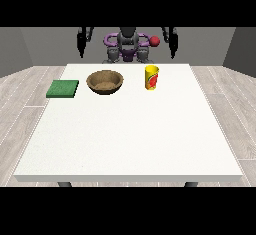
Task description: Pick the cup and pour the ball into the bowl, then pick the bowl and place it on the pad
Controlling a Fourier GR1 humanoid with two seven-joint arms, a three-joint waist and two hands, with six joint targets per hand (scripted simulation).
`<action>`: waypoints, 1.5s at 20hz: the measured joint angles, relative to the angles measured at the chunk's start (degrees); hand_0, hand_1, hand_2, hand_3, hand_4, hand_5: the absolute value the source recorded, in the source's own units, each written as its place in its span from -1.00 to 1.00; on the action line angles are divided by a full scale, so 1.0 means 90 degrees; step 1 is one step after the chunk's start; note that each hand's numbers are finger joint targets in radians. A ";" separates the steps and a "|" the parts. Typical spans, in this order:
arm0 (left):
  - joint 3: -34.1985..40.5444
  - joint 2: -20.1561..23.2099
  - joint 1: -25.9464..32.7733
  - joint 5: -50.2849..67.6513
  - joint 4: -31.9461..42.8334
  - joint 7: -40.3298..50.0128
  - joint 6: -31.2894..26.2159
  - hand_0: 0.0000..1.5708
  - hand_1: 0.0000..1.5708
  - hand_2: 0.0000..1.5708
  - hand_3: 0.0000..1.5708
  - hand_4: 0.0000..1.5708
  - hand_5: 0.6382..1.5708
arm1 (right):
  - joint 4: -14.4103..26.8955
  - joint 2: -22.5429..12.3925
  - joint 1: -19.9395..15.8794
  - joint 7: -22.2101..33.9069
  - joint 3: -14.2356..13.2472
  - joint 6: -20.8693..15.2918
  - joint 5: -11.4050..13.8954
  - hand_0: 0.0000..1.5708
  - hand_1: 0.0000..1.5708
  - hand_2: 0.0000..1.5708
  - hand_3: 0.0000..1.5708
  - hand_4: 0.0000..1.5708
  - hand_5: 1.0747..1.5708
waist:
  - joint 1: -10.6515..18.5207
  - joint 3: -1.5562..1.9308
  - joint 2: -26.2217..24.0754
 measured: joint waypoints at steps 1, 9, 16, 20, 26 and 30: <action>0.0005 0.0026 -0.0013 0.0005 -0.0070 0.0055 -0.0005 -1.00 -1.00 -1.00 -1.00 -1.00 0.97 | -0.0070 -0.0028 -0.0013 0.0052 -0.0008 0.0004 -0.0005 -1.00 -1.00 -1.00 -1.00 -1.00 0.99 | -0.0005 -0.0001 -0.0201; 0.0350 0.0104 -0.0369 0.0540 -0.0719 0.0824 0.0011 -1.00 -1.00 -1.00 -1.00 -1.00 0.97 | -0.0547 -0.0531 -0.0040 0.0593 -0.0541 0.0475 -0.0693 -1.00 -1.00 -1.00 -1.00 -1.00 0.99 | -0.0121 -0.0012 -0.1259; 0.0963 0.0389 -0.0467 0.1138 -0.1019 0.0725 -0.0234 -1.00 -1.00 -1.00 -1.00 -1.00 0.94 | -0.0632 -0.0911 0.0181 0.0194 -0.1279 0.1199 -0.1451 -1.00 -1.00 -1.00 -1.00 -1.00 1.00 | -0.0150 -0.0012 -0.0718; 0.1182 0.0469 -0.0758 0.1220 -0.0704 0.0209 -0.0316 -1.00 -1.00 -1.00 -1.00 -1.00 0.92 | -0.0484 -0.0891 -0.0031 -0.0166 -0.1410 0.1302 -0.1493 -1.00 -1.00 -1.00 -1.00 -1.00 1.00 | -0.0195 -0.0012 -0.0197; 0.1174 0.0374 -0.0971 0.0966 0.0049 -0.0883 -0.0352 -1.00 -1.00 -1.00 -1.00 -1.00 0.90 | -0.0105 -0.0756 -0.0287 -0.0718 -0.1386 0.1301 -0.1268 -1.00 -1.00 -1.00 -1.00 -1.00 1.00 | -0.0214 -0.0013 0.0425; 0.1097 0.0141 -0.0973 0.0668 0.0743 -0.1810 -0.0201 -1.00 -1.00 -1.00 -1.00 -1.00 0.89 | 0.0035 -0.0824 -0.0420 -0.0885 -0.1430 0.1450 -0.1294 -1.00 -1.00 -1.00 -1.00 -1.00 1.00 | -0.0343 -0.0014 0.0677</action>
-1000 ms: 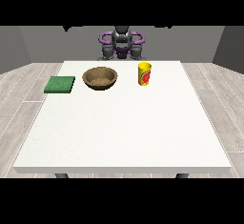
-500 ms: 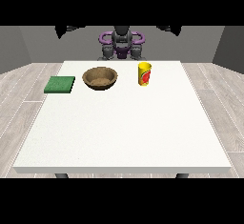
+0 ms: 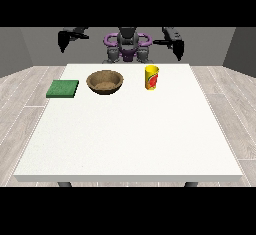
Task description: Pick the cup and pour the ball into the bowl, then pick the bowl and place it on the pad
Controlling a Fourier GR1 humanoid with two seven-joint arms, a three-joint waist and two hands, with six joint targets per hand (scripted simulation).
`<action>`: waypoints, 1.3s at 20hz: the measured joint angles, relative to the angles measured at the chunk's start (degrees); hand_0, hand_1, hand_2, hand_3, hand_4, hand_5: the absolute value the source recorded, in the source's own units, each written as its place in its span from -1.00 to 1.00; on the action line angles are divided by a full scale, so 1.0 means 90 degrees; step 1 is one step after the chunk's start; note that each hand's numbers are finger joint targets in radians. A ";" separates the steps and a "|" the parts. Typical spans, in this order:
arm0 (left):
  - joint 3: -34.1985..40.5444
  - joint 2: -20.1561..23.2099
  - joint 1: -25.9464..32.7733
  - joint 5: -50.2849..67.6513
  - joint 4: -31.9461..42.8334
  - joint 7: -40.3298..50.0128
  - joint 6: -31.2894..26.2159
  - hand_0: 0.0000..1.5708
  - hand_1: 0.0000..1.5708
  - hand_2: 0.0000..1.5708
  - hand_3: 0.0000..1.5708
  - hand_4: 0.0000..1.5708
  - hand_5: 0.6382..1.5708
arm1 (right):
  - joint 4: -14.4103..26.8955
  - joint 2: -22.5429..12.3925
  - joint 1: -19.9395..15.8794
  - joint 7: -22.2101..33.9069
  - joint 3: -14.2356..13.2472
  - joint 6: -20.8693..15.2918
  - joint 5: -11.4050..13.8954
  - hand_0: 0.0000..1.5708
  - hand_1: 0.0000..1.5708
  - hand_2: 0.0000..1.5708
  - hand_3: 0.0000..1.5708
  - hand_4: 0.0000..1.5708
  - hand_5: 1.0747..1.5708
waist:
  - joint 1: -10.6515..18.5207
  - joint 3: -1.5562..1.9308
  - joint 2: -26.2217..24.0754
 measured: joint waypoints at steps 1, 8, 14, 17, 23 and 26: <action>-0.0016 -0.0042 -0.0033 -0.0058 0.0228 -0.0228 0.0014 -1.00 -1.00 -1.00 -1.00 -1.00 0.89 | -0.0031 0.0039 -0.0063 0.0034 0.0047 -0.0061 0.0047 -1.00 -1.00 -1.00 -1.00 -1.00 1.00 | -0.0016 0.0001 0.0045; 0.0004 -0.0334 -0.0429 -0.0387 0.1653 -0.1627 0.0468 -1.00 -1.00 -1.00 -1.00 -1.00 0.89 | 0.0213 0.0003 -0.0088 -0.0572 0.0017 0.0216 0.0107 -1.00 -1.00 -1.00 -1.00 -1.00 1.00 | -0.0327 0.0000 0.0522; 0.0176 -0.0321 -0.1103 -0.0489 0.2998 -0.2459 0.0803 -1.00 -1.00 -1.00 -1.00 -1.00 0.88 | 0.0467 -0.0081 -0.0228 -0.0771 -0.0055 0.0411 0.0064 -1.00 -1.00 -1.00 -1.00 -1.00 1.00 | -0.0470 -0.0002 0.0758; 0.0210 -0.0333 -0.1276 -0.0519 0.3606 -0.2922 0.0859 -1.00 -1.00 -1.00 -1.00 -1.00 0.89 | 0.0571 -0.0071 -0.0218 -0.0889 -0.0050 0.0445 0.0118 -1.00 -1.00 -1.00 -1.00 -1.00 1.00 | -0.0473 -0.0002 0.0793; 0.0399 -0.0250 -0.1804 -0.0475 0.4687 -0.3659 0.0997 -1.00 -1.00 -1.00 -1.00 -1.00 0.90 | 0.0634 -0.0102 -0.0447 -0.0968 -0.0072 0.0473 0.0115 -1.00 -1.00 -1.00 -1.00 -1.00 1.00 | -0.0528 -0.0002 0.1041; 0.0451 -0.0232 -0.2004 -0.0435 0.5044 -0.3836 0.1044 -1.00 -1.00 -1.00 -1.00 -0.03 0.46 | 0.0726 -0.0179 -0.0487 -0.0986 -0.0144 0.0527 0.0089 -1.00 -1.00 -1.00 -1.00 -1.00 1.00 | -0.0558 0.0005 0.1043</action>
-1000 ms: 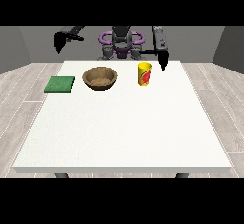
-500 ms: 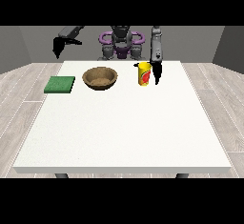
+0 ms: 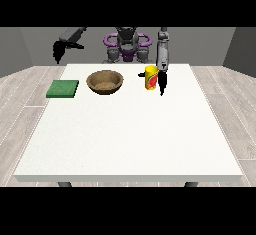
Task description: Pick the cup and pour the ball into the bowl, then pick the bowl and place it on the pad
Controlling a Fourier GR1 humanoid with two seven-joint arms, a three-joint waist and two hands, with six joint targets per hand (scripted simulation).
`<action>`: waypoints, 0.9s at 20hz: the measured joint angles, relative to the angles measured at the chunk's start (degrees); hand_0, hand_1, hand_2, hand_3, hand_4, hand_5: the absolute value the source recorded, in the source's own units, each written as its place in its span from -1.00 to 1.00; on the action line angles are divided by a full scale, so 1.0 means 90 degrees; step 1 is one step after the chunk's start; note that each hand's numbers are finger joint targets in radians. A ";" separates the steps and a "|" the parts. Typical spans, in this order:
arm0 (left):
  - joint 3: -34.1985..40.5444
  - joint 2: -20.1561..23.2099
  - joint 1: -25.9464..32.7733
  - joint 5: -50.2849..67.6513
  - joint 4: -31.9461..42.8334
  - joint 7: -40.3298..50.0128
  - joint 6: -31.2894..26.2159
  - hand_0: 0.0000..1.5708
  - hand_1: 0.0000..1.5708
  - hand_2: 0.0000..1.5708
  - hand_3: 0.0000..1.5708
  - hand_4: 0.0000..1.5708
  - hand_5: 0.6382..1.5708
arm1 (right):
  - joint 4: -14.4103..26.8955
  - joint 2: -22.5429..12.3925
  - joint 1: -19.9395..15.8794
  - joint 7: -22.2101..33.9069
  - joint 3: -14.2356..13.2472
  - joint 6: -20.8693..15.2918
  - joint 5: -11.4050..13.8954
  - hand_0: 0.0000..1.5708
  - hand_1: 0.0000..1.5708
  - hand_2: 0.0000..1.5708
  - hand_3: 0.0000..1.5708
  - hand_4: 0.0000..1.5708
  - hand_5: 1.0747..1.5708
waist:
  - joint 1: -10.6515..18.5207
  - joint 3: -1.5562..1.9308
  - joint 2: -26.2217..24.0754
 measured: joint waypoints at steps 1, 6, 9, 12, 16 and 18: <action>0.0016 -0.0010 -0.0015 0.0032 0.0029 -0.0094 0.0011 0.30 0.30 0.40 0.13 0.87 -0.71 | 0.0035 0.0005 -0.0004 -0.0081 -0.0009 -0.0002 0.0025 -1.00 -1.00 -1.00 -1.00 -1.00 1.00 | 0.0001 0.0023 0.0022; -0.0225 -0.0007 0.0206 -0.0635 -0.0125 -0.0506 0.1162 0.68 0.68 1.00 1.00 0.87 0.30 | 0.0015 -0.0102 -0.0114 -0.0063 -0.0074 0.0084 -0.0060 -1.00 -1.00 -1.00 -1.00 -1.00 1.00 | -0.0188 0.0112 0.0075; -0.0288 0.0005 0.0310 -0.0798 -0.0212 -0.0585 0.1609 0.69 0.69 1.00 1.00 0.91 0.29 | 0.0037 -0.0210 -0.0121 -0.0083 -0.0133 0.0189 -0.0107 -1.00 -1.00 -1.00 -1.00 -1.00 1.00 | -0.0285 0.0139 0.0075; -0.0473 -0.0075 0.0352 -0.1017 -0.0117 -0.0278 0.1814 0.67 0.67 1.00 1.00 0.90 0.37 | 0.0273 -0.0326 -0.0042 0.0077 -0.0267 0.0238 -0.0186 -1.00 -1.00 -1.00 -1.00 -1.00 0.99 | -0.0185 0.0076 -0.0273; -0.0920 0.0287 0.0293 -0.1602 -0.0125 0.0693 0.1992 0.80 0.80 1.00 1.00 1.00 0.48 | 0.0735 -0.0394 0.0098 0.0242 -0.0335 0.0268 -0.0162 -1.00 -1.00 -1.00 -1.00 -1.00 0.99 | 0.0108 0.0034 -0.1001; -0.1056 0.0757 0.0026 -0.1935 -0.0126 0.1259 0.2061 0.83 0.83 1.00 1.00 1.00 0.43 | 0.0860 -0.0406 0.0059 0.0369 -0.0358 0.0221 -0.0170 -1.00 -1.00 -1.00 -1.00 -1.00 0.99 | 0.0203 0.0031 -0.1235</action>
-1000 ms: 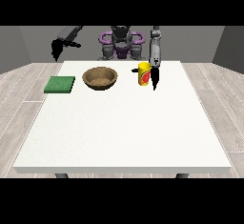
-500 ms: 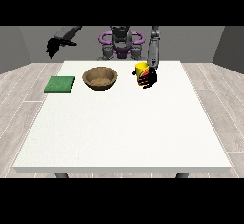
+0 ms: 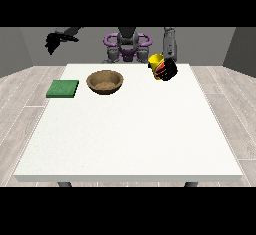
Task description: Pick the cup and pour the ball into the bowl, then pick the bowl and place it on the pad
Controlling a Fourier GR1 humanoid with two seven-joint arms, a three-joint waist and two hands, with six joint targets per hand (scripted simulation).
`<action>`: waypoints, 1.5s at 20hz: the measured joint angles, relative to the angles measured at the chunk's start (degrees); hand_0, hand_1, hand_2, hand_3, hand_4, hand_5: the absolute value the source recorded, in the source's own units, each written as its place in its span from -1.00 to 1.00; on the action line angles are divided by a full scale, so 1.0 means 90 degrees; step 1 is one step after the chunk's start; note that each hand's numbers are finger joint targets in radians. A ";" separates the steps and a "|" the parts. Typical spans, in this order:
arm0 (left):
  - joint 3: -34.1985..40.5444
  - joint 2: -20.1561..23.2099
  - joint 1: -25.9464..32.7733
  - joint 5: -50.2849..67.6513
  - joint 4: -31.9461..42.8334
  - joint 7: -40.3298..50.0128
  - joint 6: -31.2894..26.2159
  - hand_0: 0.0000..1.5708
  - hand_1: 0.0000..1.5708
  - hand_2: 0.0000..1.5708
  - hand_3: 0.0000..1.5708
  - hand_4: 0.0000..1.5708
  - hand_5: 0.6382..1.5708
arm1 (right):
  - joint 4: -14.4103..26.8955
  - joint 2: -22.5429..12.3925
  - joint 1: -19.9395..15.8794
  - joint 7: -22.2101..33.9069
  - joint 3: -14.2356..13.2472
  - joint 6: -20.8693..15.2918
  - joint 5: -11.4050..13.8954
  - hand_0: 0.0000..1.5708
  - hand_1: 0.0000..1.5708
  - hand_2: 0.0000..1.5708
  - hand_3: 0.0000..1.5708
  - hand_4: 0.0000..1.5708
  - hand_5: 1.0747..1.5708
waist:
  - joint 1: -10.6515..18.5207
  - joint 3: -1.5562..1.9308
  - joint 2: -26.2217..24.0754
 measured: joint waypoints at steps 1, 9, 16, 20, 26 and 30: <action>-0.0069 0.0219 -0.0114 -0.0171 0.0018 0.0282 0.0030 0.85 0.85 1.00 1.00 1.00 0.40 | 0.0052 -0.0005 0.0031 -0.0004 0.0009 0.0010 0.0026 -1.00 -1.00 -1.00 -1.00 -1.00 0.99 | 0.0017 -0.0002 -0.0095; -0.0659 0.0979 -0.1137 -0.1325 0.0002 0.2260 0.0078 0.88 0.88 1.00 1.00 1.00 0.37 | 0.0601 -0.0099 0.0009 -0.0136 -0.0105 0.0163 0.0003 -1.00 -1.00 -1.00 -1.00 -1.00 0.99 | 0.0067 -0.0022 -0.0339; -0.1269 0.0651 -0.1554 -0.2373 -0.0180 0.3532 0.0380 0.90 0.90 1.00 1.00 0.92 0.30 | 0.1075 -0.0190 -0.0059 -0.0485 -0.0203 0.0343 0.0020 -1.00 -1.00 -1.00 -1.00 -1.00 0.99 | 0.0106 -0.0027 -0.0361; -0.1707 0.0624 -0.1958 -0.3210 -0.0069 0.4384 0.0434 0.96 0.96 1.00 1.00 1.00 0.13 | 0.1178 -0.0251 -0.0151 -0.0392 -0.0189 0.0418 -0.0002 -1.00 -1.00 -1.00 -1.00 -1.00 0.99 | 0.0008 -0.0027 -0.0500; -0.2772 0.0275 -0.2540 -0.4812 0.0121 0.5633 0.0306 0.93 0.93 1.00 1.00 0.80 0.59 | 0.1482 -0.0299 -0.0199 -0.0383 -0.0195 0.0505 0.0008 -1.00 -1.00 -1.00 -1.00 -1.00 1.00 | -0.0027 -0.0020 -0.0769; -0.3532 -0.0010 -0.2831 -0.5791 0.0237 0.6105 -0.0078 0.88 0.88 1.00 1.00 1.00 -0.01 | 0.1731 -0.0468 -0.0217 -0.0505 -0.0303 0.0648 -0.0018 -1.00 -1.00 -1.00 -1.00 -1.00 1.00 | -0.0016 -0.0017 -0.0810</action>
